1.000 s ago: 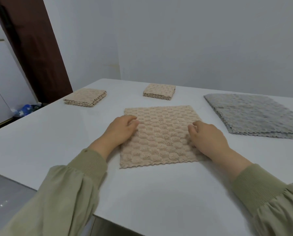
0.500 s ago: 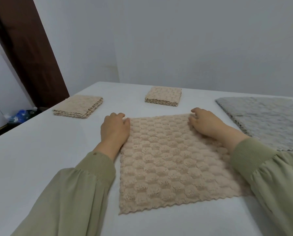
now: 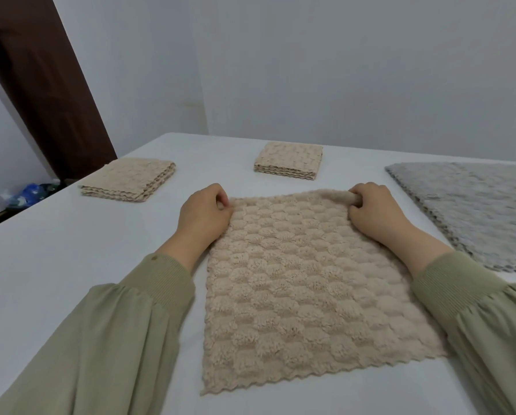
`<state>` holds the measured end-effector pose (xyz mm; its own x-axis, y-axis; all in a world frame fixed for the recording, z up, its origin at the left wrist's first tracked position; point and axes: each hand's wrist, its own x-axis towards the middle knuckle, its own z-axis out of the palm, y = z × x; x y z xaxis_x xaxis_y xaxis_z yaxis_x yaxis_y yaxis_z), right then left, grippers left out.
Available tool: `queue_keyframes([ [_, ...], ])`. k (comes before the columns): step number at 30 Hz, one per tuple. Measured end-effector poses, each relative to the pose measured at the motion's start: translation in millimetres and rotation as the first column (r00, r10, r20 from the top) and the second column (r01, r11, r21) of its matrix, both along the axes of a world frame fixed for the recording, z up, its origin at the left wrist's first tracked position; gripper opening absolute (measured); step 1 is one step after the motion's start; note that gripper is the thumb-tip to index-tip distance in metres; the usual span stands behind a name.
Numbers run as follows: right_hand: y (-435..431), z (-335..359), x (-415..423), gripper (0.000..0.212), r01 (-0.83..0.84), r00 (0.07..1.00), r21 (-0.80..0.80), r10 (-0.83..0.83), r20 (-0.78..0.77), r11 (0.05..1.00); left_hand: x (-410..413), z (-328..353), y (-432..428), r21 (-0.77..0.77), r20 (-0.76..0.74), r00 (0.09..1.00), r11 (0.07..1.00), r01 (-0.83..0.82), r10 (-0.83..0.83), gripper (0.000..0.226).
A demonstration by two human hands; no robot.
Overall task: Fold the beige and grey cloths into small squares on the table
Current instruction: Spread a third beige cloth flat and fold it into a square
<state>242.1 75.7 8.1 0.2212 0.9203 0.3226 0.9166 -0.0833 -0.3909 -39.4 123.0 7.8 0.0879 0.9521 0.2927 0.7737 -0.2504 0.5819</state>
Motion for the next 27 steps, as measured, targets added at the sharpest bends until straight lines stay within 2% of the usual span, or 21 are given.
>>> queue_keyframes([
  [5,-10.8,5.1,-3.5,0.019,0.032,0.993,0.08,-0.023,-0.114,0.996,-1.1,0.6,-5.8,0.021,0.077,0.997,1.0,0.01,-0.011,0.033],
  [7,-11.5,5.7,-0.8,0.02,0.062,0.99,0.11,-0.047,-0.136,0.992,-1.0,1.1,-6.8,0.066,0.069,0.997,0.997,-0.031,0.027,0.027],
  [9,-10.4,9.7,4.3,0.017,0.078,0.993,0.092,-0.07,-0.091,0.993,-0.9,2.3,-8.3,0.132,0.018,0.997,0.988,-0.075,0.073,0.013],
  [11,-11.3,19.1,8.4,0.01,0.094,0.994,0.06,-0.091,-0.059,0.994,-1.1,4.7,-12.2,0.172,0.008,0.992,0.977,-0.127,0.128,0.012],
  [15,-15.2,26.8,15.9,0.029,0.134,0.983,0.03,-0.129,-0.134,0.991,1.3,8.8,-25.9,0.161,0.102,0.98,0.969,-0.188,0.173,0.011],
  [18,-25.4,25.6,14.1,0.019,0.139,0.942,0.018,-0.127,-0.31,0.99,2.2,9.2,-35.1,0.107,0.225,0.962,0.978,-0.18,0.153,0.013],
  [21,-43.0,28.9,6.5,0.017,0.106,0.778,0.037,-0.06,-0.626,0.994,-0.4,9.2,-45.6,-0.029,0.477,0.874,0.995,-0.095,0.097,0.016],
  [22,-49.2,30.5,3.6,0.02,0.089,0.718,0.065,-0.019,-0.696,0.994,-1.2,9.6,-50.3,-0.051,0.542,0.836,0.996,-0.07,0.086,0.018],
  [23,-54.0,30.0,1.8,0.024,0.081,0.703,0.099,0.013,-0.712,0.992,-2.0,9.8,-55.1,-0.055,0.583,0.809,0.997,-0.049,0.071,0.018],
  [25,-64.9,29.4,-1.1,0.029,0.078,0.802,0.142,0.022,-0.597,0.987,-2.1,9.4,-62.9,-0.066,0.661,0.75,0.998,0.013,0.035,0.016],
  [27,-76.3,30.4,-3.1,0.029,0.048,0.914,0.107,0.0,-0.406,0.993,-1.1,7.9,-67.1,-0.129,0.727,0.687,0.986,0.109,0.019,0.015],
])
